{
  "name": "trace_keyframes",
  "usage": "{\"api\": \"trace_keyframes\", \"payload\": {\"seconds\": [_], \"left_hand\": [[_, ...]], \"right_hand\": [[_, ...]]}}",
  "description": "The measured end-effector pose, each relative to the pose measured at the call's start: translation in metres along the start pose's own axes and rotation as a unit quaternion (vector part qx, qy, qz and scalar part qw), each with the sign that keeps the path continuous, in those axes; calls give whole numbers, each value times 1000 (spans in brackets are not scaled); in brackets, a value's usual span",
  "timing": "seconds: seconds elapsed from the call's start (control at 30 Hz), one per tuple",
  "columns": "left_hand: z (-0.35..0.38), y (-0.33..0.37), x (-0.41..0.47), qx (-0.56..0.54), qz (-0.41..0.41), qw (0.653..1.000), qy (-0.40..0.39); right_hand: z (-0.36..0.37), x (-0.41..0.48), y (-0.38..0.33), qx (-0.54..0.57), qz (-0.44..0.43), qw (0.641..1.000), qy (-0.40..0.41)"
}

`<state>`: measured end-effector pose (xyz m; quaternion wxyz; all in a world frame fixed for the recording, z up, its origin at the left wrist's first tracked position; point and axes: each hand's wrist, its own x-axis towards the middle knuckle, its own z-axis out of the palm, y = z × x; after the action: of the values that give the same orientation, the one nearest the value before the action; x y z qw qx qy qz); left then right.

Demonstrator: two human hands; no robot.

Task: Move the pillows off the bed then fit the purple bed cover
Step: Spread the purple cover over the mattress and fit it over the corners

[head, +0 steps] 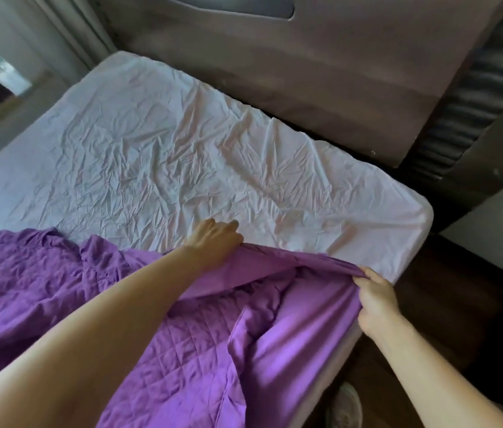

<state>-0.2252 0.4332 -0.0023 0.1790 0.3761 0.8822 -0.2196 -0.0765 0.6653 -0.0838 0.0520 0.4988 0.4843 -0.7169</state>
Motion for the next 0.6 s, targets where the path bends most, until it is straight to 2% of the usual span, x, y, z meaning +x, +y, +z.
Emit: {"api": "trace_keyframes", "payload": {"seconds": [0.1, 0.2, 0.27, 0.37, 0.47, 0.53, 0.6], "left_hand": [[-3, 1, 16, -38, -95, 993, 61], [-8, 2, 34, -94, -188, 977, 31], [-5, 3, 42, -163, -228, 960, 11], [7, 2, 52, -260, -245, 934, -8], [25, -1, 54, -330, -264, 907, 2], [36, -5, 54, -342, -281, 897, 19], [42, -6, 56, -343, -284, 895, 25]], "right_hand": [[-6, 10, -7, -30, 1, 1000, -2], [-6, 19, -6, -98, -17, 995, 15], [-2, 22, 0, -171, -59, 983, 29], [10, 23, 15, -353, -110, 928, 53], [31, 14, 22, -441, -142, 879, 110], [50, 1, 31, -428, -274, 850, 136], [73, -22, 48, -393, -436, 803, 102]]}}
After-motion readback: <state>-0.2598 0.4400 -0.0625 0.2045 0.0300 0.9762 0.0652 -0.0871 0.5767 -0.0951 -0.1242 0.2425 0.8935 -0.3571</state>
